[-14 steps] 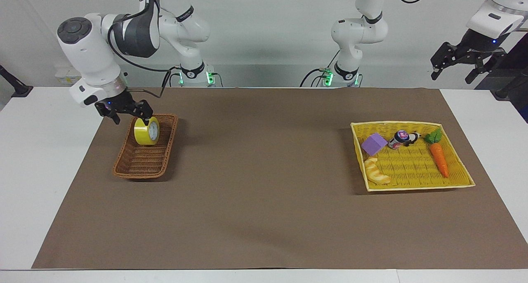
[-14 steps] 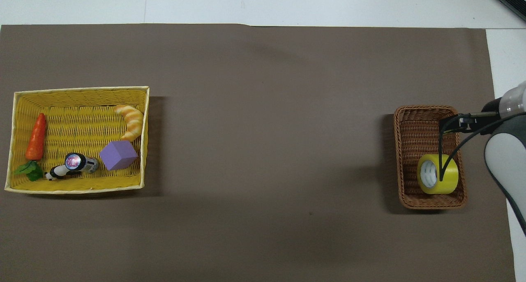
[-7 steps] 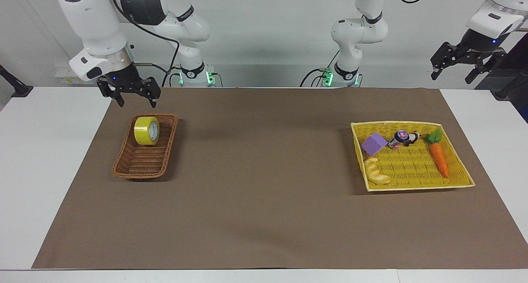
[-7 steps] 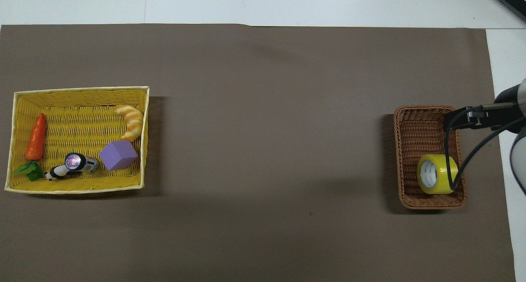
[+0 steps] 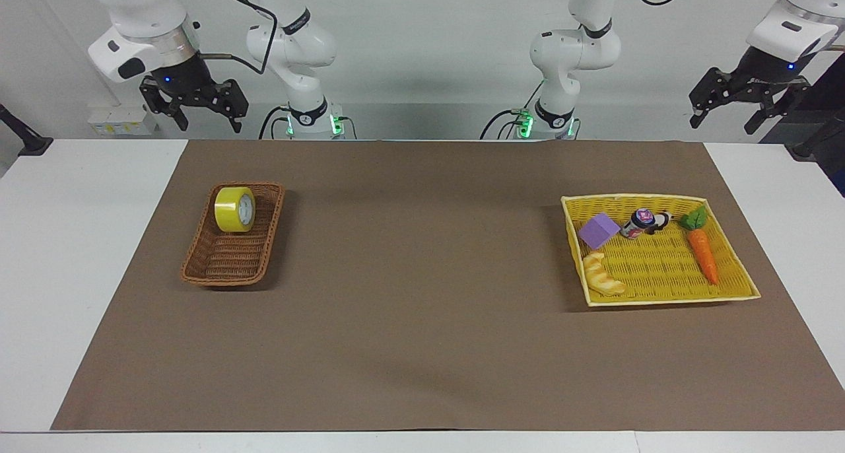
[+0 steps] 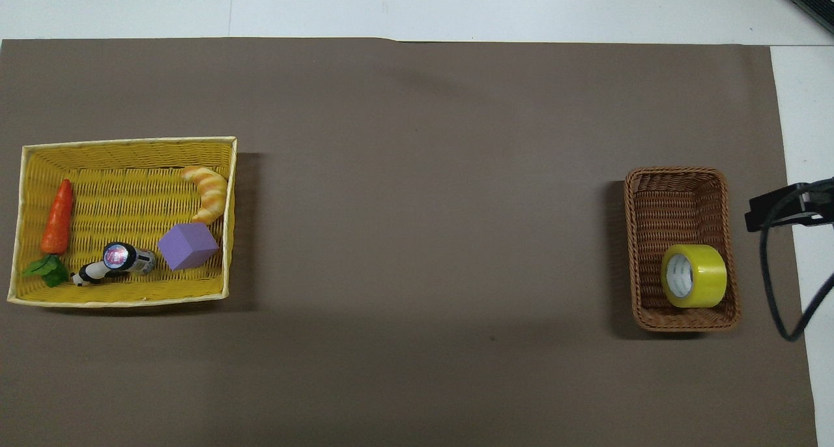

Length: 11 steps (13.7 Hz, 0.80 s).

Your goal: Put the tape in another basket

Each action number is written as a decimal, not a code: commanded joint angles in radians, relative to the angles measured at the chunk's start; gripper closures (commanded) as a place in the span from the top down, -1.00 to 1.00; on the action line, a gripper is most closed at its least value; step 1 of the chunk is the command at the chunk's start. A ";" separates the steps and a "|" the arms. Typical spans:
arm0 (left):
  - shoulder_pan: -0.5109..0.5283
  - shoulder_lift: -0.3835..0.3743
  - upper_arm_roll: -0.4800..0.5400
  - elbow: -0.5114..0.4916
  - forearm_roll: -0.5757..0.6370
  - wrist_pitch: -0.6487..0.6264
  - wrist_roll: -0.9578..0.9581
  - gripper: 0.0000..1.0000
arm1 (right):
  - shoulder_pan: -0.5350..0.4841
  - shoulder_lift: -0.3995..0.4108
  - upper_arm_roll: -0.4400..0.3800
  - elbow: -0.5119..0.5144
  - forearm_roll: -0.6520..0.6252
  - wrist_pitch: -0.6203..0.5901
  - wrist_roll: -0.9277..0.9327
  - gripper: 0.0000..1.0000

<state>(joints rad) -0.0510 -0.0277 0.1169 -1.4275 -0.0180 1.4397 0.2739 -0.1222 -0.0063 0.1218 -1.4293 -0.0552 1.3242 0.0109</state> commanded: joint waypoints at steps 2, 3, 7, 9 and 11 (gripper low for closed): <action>-0.003 -0.027 -0.003 -0.030 0.010 -0.001 -0.013 1.00 | -0.022 0.009 -0.001 0.070 0.044 -0.057 -0.003 1.00; -0.003 -0.027 -0.003 -0.030 0.010 -0.001 -0.013 1.00 | -0.025 -0.018 -0.010 0.063 0.082 -0.039 -0.005 1.00; -0.003 -0.027 -0.003 -0.030 0.009 0.001 -0.018 1.00 | -0.030 -0.035 -0.028 0.044 0.104 -0.013 -0.009 1.00; -0.004 -0.023 -0.007 -0.027 0.010 0.013 -0.012 1.00 | -0.030 -0.035 -0.030 0.044 0.098 -0.013 -0.012 1.00; -0.004 -0.020 -0.005 -0.021 0.012 0.016 -0.018 1.00 | -0.030 -0.035 -0.030 0.044 0.092 -0.013 -0.012 1.00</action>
<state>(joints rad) -0.0510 -0.0277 0.1135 -1.4275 -0.0180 1.4415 0.2722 -0.1415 -0.0311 0.0920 -1.3734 0.0278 1.2969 0.0104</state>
